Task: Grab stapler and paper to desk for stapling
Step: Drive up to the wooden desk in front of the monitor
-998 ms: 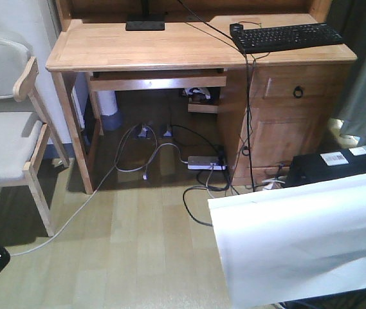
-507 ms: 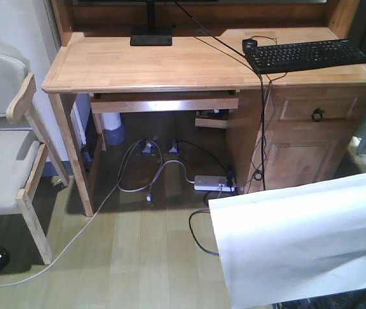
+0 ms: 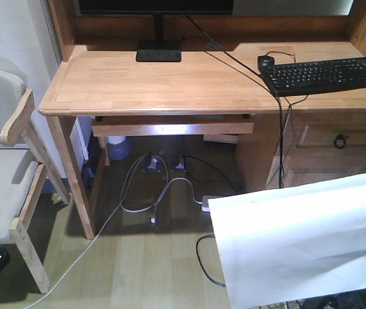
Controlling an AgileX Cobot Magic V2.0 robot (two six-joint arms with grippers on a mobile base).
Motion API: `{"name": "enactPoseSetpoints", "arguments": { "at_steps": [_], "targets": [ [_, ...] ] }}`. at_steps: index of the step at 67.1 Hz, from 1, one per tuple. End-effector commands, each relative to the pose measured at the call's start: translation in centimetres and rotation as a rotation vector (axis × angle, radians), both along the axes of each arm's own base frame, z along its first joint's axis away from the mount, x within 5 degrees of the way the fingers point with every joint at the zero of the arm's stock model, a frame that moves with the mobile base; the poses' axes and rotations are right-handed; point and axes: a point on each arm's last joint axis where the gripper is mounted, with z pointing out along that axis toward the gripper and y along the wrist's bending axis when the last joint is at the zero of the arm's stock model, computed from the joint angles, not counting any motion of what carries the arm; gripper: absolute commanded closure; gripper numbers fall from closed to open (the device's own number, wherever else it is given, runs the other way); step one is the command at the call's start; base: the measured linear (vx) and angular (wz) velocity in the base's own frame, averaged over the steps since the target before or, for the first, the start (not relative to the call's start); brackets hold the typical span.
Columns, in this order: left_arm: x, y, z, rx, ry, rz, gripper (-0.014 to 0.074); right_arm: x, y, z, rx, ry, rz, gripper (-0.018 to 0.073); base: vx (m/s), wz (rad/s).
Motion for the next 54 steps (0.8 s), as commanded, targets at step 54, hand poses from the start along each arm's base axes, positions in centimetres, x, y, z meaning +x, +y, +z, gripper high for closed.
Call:
{"name": "enactPoseSetpoints", "arguments": {
  "at_steps": [54],
  "targets": [
    [0.07,0.06,1.91,-0.088,-0.104,0.014,0.0603,-0.22,-0.05,0.24,0.019,-0.039,0.009,0.0561,0.23,-0.01]
  ]
}}
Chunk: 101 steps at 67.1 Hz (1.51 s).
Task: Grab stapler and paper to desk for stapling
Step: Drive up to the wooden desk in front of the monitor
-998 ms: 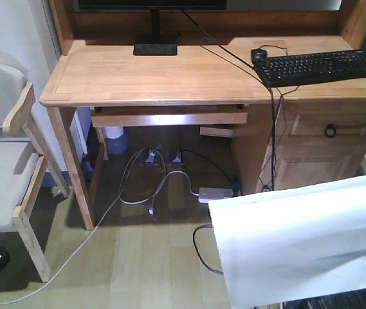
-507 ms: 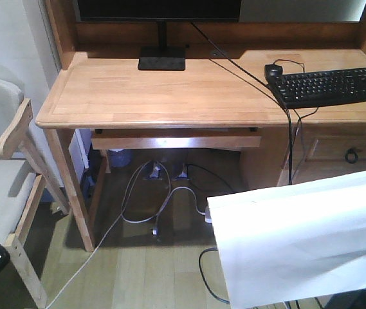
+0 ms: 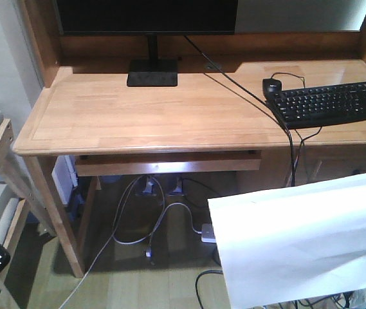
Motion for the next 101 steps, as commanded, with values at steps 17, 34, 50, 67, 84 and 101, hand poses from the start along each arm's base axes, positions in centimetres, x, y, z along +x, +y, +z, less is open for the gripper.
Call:
{"name": "enactPoseSetpoints", "arguments": {
  "at_steps": [17,34,50,67,84,101],
  "targets": [
    [0.07,0.06,1.91,-0.088,-0.104,0.014,0.0603,-0.22,-0.05,0.24,0.019,-0.039,0.009,0.0561,0.21,-0.04],
    [0.07,0.06,1.91,-0.088,-0.104,0.014,0.0603,-0.23,-0.05,0.25,0.020,-0.040,0.010,0.0561,0.17,0.02],
    [0.07,0.06,1.91,-0.088,-0.104,0.014,0.0603,-0.23,-0.05,0.25,0.020,-0.040,0.010,0.0561,0.16,0.02],
    [0.07,0.06,1.91,-0.088,-0.104,0.014,0.0603,-0.23,-0.05,0.25,0.020,-0.040,0.010,0.0561,0.16,0.02],
    [0.07,0.06,1.91,-0.088,-0.104,0.014,0.0603,-0.23,-0.05,0.25,0.020,-0.040,0.010,0.0561,0.15,0.02],
    [0.07,0.06,1.91,-0.088,-0.104,0.014,0.0603,-0.23,-0.05,0.25,0.020,-0.040,0.010,0.0561,0.13,0.01]
  ]
}}
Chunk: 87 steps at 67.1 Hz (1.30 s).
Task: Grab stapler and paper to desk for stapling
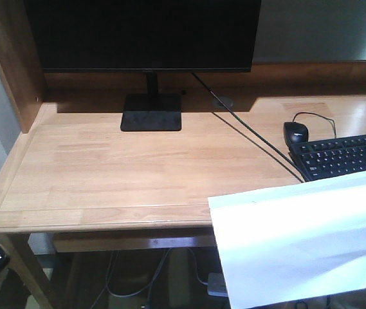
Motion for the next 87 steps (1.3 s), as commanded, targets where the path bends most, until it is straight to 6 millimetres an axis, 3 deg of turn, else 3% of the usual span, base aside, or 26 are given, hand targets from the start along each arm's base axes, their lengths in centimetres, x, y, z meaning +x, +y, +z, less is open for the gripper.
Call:
{"name": "enactPoseSetpoints", "arguments": {
  "at_steps": [1,87],
  "targets": [
    [0.07,0.06,1.91,-0.088,-0.104,0.014,0.0603,-0.23,-0.05,0.25,0.020,-0.040,0.010,0.0561,0.12,0.00],
    [0.07,0.06,1.91,-0.088,-0.104,0.014,0.0603,-0.21,-0.05,0.23,0.019,-0.037,0.009,0.0561,0.06,0.01]
  ]
}}
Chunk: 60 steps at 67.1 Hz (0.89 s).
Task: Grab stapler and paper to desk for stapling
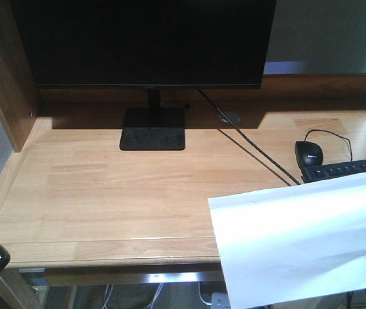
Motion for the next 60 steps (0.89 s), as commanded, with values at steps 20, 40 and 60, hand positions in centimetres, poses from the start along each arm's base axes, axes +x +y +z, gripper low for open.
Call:
{"name": "enactPoseSetpoints", "arguments": {
  "at_steps": [20,40,60],
  "targets": [
    [0.07,0.06,1.91,-0.088,-0.104,0.014,0.0603,-0.21,-0.05,0.23,0.019,-0.037,0.009,0.0561,0.05,0.01],
    [0.07,0.06,1.91,-0.088,-0.104,0.014,0.0603,-0.20,-0.05,0.23,0.019,-0.036,0.009,0.0561,0.03,0.00],
    [0.07,0.06,1.91,-0.088,-0.104,0.014,0.0603,-0.20,-0.05,0.23,0.019,-0.036,0.009,0.0561,0.00,0.00]
  ]
}}
